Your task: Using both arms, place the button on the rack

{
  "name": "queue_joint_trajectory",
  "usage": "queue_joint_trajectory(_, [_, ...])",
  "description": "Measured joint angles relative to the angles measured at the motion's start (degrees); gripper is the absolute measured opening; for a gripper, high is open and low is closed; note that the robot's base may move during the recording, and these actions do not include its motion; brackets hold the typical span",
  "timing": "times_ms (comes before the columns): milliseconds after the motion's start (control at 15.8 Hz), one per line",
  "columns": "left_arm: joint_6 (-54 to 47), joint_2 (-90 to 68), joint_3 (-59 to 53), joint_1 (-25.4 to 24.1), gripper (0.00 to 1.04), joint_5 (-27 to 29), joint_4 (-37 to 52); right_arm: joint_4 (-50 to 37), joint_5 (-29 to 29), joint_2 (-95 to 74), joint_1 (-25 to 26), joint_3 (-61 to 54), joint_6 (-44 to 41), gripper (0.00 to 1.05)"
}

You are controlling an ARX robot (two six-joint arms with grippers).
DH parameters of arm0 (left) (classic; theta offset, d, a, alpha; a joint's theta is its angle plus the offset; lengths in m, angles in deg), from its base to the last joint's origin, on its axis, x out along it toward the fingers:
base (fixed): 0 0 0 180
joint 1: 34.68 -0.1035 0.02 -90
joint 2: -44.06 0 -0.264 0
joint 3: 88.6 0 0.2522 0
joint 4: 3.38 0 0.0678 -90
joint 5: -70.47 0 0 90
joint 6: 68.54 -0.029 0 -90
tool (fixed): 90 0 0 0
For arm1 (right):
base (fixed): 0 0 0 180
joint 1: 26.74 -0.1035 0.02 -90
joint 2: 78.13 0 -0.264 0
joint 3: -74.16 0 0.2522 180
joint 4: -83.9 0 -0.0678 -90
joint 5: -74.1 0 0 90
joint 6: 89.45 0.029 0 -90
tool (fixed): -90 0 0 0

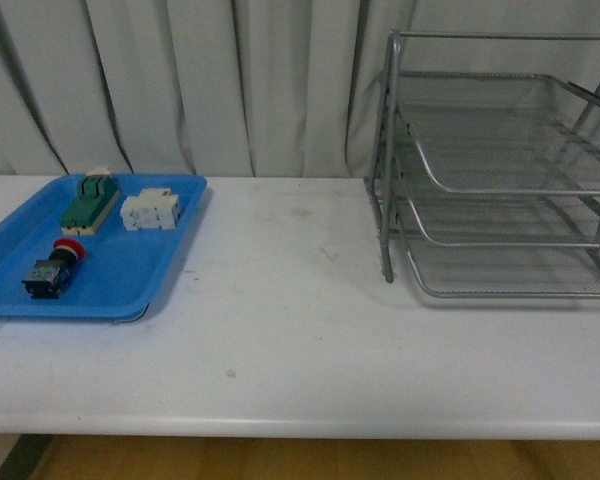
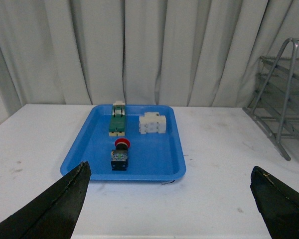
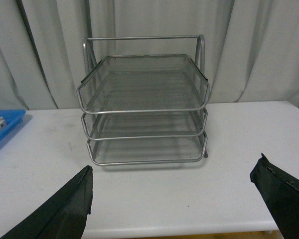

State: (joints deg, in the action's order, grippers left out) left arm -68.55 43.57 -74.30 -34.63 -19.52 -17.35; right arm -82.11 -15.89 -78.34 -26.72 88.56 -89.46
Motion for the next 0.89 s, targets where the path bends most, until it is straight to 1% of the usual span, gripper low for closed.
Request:
queue_joint_trajectory(444, [0.0, 0.0, 0.0, 0.0, 0.98, 0.0, 0.0, 0.52, 0.35, -0.11, 0.09, 0.04, 0.2, 0.98])
queue_joint_trajectory(507, [0.0, 0.0, 0.0, 0.0, 0.98, 0.0, 0.0, 5.95, 6.84, -5.29, 1.86, 2.29, 2.84, 0.98])
queue_joint_trajectory(570, [0.0, 0.0, 0.0, 0.0, 0.98, 0.02, 0.02, 0.52, 10.88, -13.86, 2.21, 2.78, 7.23, 0.98])
queue_joint_trajectory(634, [0.0, 0.0, 0.0, 0.0, 0.98, -0.02, 0.0, -6.45, 13.0, -20.15, 2.71, 2.75, 11.52, 0.98])
queue_joint_trajectory(697, [0.0, 0.0, 0.0, 0.0, 0.98, 0.02, 0.0, -13.4, 14.29, -26.01, 3.89, 2.89, 15.58, 0.98])
queue_joint_trajectory(761, [0.0, 0.0, 0.0, 0.0, 0.98, 0.0, 0.0, -23.21, 15.28, -35.8, 4.92, 3.32, 21.75, 0.98])
queue_joint_trajectory(887, [0.0, 0.0, 0.0, 0.0, 0.98, 0.0, 0.0, -40.04, 16.7, -54.62, 5.42, 5.92, 31.58, 0.98])
